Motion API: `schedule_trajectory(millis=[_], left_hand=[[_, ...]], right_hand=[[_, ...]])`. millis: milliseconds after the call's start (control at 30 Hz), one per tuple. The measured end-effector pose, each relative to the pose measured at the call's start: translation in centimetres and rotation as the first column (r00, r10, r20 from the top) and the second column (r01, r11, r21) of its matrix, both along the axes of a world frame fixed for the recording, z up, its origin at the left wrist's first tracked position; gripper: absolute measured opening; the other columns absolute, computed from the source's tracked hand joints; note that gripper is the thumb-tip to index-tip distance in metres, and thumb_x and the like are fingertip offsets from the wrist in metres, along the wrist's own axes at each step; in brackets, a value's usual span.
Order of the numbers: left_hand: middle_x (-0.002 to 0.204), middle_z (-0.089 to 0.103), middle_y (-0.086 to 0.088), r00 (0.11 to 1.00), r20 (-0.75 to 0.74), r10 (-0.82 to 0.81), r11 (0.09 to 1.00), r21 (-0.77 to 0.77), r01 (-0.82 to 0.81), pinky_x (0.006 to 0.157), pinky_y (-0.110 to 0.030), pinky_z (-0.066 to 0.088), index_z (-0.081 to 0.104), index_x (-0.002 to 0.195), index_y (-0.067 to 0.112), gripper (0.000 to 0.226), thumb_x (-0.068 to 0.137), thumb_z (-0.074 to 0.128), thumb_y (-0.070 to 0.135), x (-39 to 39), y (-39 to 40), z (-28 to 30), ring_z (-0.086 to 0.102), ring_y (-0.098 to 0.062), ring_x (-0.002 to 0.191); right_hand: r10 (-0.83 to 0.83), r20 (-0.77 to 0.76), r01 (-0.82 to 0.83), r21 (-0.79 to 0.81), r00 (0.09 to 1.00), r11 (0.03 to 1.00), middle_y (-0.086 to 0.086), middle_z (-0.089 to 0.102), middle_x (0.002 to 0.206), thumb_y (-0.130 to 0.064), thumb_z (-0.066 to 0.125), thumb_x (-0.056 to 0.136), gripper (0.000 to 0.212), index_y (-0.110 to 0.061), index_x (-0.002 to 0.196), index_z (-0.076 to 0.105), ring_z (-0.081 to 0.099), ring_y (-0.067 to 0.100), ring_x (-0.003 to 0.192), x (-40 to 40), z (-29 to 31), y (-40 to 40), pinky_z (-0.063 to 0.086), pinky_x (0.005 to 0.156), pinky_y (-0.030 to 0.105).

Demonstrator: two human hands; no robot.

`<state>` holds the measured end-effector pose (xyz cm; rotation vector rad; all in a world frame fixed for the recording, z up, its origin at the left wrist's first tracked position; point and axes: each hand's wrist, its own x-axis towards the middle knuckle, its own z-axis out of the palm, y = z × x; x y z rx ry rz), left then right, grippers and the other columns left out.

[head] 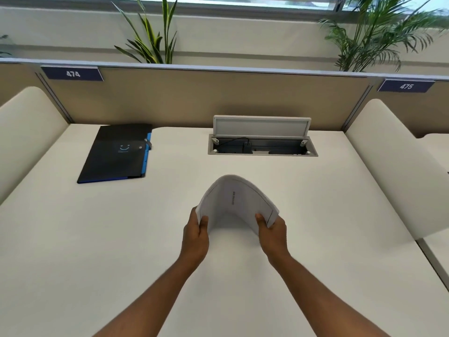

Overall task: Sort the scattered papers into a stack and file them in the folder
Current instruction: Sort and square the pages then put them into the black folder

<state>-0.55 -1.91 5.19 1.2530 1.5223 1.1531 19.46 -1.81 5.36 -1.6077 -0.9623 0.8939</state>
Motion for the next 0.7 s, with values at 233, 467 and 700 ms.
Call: schedule_trajectory(millis=[233,467,700], left_hand=[[0.100,0.064,0.034,0.998,-0.031,0.050,0.999,0.006,-0.050,0.072,0.001,0.043,0.049,0.127,0.035,0.025,0.104,0.044,0.027,-0.3,-0.2,-0.6,0.059,0.018,0.094],[0.082,0.066,-0.005,0.980,-0.195,0.029,0.999,-0.012,-0.032,0.065,-0.038,0.054,0.057,0.099,0.016,0.014,0.104,0.045,0.014,-1.1,0.5,-0.7,0.057,-0.020,0.070],[0.098,0.069,0.003,1.000,-0.009,0.030,0.998,-0.051,-0.031,0.078,-0.035,0.055,0.062,0.108,0.021,0.012,0.102,0.051,0.019,-2.3,2.4,1.9,0.066,-0.020,0.092]], right_hand=[[-0.036,-0.063,0.033,-0.051,0.997,0.998,-0.016,0.073,0.093,-0.022,0.065,0.100,0.016,-0.036,0.092,0.066,0.070,0.001,0.087,0.0,-0.7,-0.1,0.052,0.068,0.017],[-0.001,-0.032,-0.003,-0.129,0.999,0.992,-0.009,0.073,0.093,-0.018,0.065,0.100,0.018,-0.032,0.088,0.066,0.071,0.023,0.097,1.0,-1.6,0.3,0.050,0.068,0.025],[-0.261,-0.102,0.254,-0.077,0.960,0.964,-0.002,0.038,0.154,-0.029,0.086,0.084,0.091,-0.040,0.152,0.027,0.042,0.017,0.138,2.3,1.1,2.3,0.040,0.107,0.036]])
